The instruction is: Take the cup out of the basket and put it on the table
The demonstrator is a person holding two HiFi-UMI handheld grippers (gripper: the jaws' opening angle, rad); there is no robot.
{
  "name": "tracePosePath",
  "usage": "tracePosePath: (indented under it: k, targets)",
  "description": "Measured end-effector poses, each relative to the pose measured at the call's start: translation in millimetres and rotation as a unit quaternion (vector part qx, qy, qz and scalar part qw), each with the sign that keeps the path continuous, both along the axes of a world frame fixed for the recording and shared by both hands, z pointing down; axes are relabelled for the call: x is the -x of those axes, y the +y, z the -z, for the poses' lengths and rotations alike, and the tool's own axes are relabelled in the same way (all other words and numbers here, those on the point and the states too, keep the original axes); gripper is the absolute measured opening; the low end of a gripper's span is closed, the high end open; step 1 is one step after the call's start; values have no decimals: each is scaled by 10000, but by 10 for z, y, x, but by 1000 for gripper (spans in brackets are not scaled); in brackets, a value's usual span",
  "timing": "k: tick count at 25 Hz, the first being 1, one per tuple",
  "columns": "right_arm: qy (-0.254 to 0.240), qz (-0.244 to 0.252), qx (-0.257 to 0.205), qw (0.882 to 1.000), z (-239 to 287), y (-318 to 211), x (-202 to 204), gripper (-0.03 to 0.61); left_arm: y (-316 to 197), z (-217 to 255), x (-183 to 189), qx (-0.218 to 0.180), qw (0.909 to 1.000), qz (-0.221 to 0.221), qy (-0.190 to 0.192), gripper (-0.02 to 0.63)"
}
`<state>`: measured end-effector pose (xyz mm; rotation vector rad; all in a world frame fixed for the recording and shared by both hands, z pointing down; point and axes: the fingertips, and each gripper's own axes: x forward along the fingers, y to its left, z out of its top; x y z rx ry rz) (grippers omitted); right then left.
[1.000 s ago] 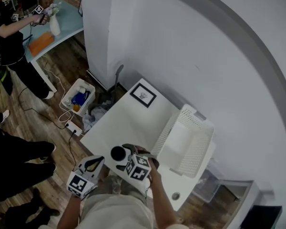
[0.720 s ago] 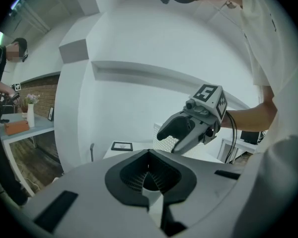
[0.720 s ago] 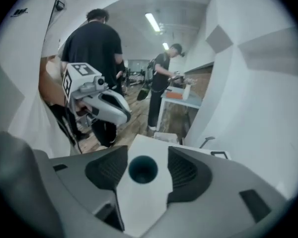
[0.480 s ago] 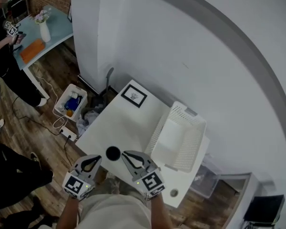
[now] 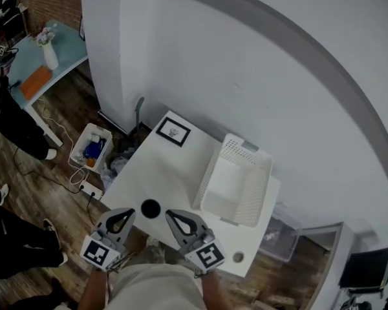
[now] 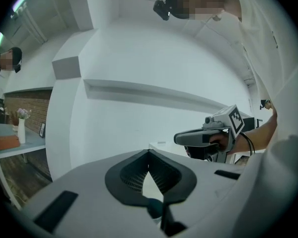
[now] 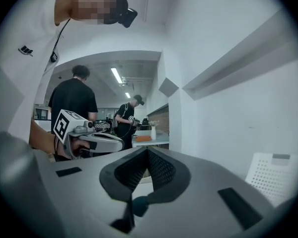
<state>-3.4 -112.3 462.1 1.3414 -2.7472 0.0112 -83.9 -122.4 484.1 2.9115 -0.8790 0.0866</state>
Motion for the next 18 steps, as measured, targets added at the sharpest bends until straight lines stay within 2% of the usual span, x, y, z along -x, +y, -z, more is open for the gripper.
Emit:
tracePosePath:
  k: [7, 12, 18]
  targets:
    - [64, -90, -103, 9999, 46, 8, -23, 9, 8, 103, -30, -111, 9999, -62, 2, 2]
    - [-84, -112, -312, 9994, 158, 8, -19, 9, 26, 144, -39, -148, 9999, -38, 37, 2]
    - [-72, -118, -284, 9995, 152, 54, -36, 9, 51, 184, -60, -210, 9998, -1, 64, 2]
